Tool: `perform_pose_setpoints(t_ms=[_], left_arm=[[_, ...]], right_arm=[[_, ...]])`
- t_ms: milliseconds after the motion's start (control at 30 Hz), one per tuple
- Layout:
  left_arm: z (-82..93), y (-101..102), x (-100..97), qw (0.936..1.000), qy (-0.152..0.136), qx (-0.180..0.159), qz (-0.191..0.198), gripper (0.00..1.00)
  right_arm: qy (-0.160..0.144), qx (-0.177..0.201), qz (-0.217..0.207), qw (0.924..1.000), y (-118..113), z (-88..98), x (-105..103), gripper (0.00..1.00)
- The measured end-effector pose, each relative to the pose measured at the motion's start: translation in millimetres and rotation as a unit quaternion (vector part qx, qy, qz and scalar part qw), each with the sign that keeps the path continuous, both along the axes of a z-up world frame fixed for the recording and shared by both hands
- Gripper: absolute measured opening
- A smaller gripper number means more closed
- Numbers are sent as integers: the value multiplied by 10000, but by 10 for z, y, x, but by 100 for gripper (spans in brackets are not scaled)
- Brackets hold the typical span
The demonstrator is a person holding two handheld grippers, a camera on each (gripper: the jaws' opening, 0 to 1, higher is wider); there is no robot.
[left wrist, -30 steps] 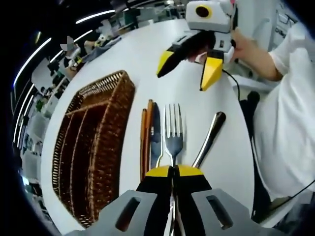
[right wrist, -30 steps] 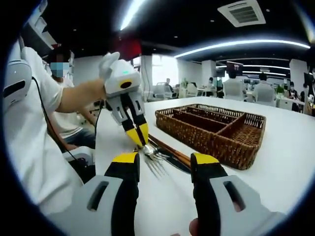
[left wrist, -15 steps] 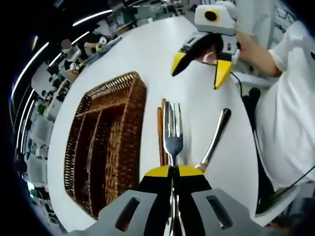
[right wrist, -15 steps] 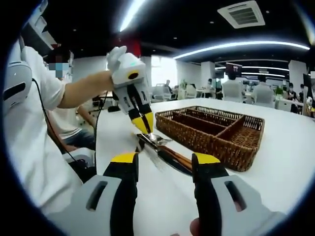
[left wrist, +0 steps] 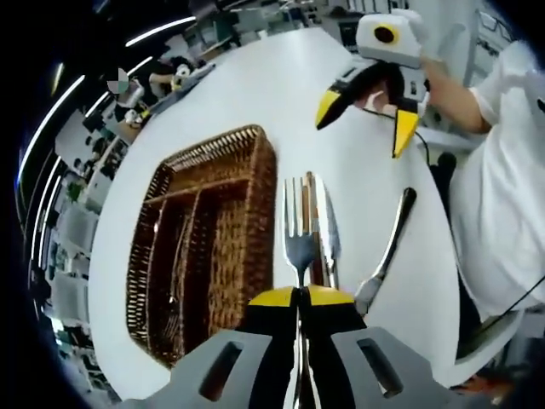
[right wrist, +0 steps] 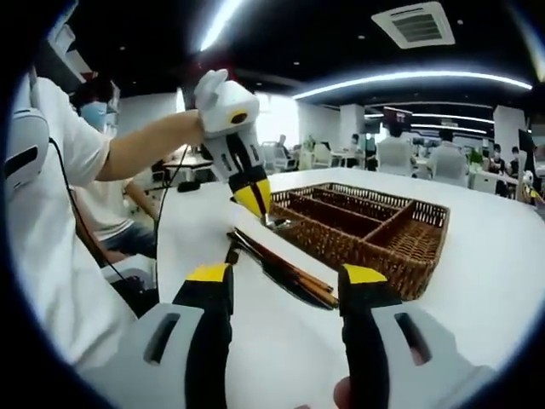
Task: Arrange the knives, forks, and spoons in their matching storage slots by inserting each utensil handle-first until every utensil is classified and aligned in the correct compartment
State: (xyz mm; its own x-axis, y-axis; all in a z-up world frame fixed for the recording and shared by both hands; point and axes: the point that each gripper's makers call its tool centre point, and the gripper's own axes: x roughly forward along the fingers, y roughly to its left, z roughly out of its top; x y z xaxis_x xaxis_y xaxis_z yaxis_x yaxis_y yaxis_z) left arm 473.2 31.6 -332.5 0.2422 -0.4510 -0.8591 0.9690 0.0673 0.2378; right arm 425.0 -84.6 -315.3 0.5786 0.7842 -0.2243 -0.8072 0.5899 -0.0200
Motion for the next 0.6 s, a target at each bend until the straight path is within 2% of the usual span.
perform_pose_setpoints(t_ms=[267,600], left_arm=[[50,13,171,10000,30,-43,53,1],[96,-188,161,10000,-44,-21,66,1]], right_arm=[[28,-180,-82,9998,-24,10,56,59],[96,-423,-110,9990,-20,67,190,62]])
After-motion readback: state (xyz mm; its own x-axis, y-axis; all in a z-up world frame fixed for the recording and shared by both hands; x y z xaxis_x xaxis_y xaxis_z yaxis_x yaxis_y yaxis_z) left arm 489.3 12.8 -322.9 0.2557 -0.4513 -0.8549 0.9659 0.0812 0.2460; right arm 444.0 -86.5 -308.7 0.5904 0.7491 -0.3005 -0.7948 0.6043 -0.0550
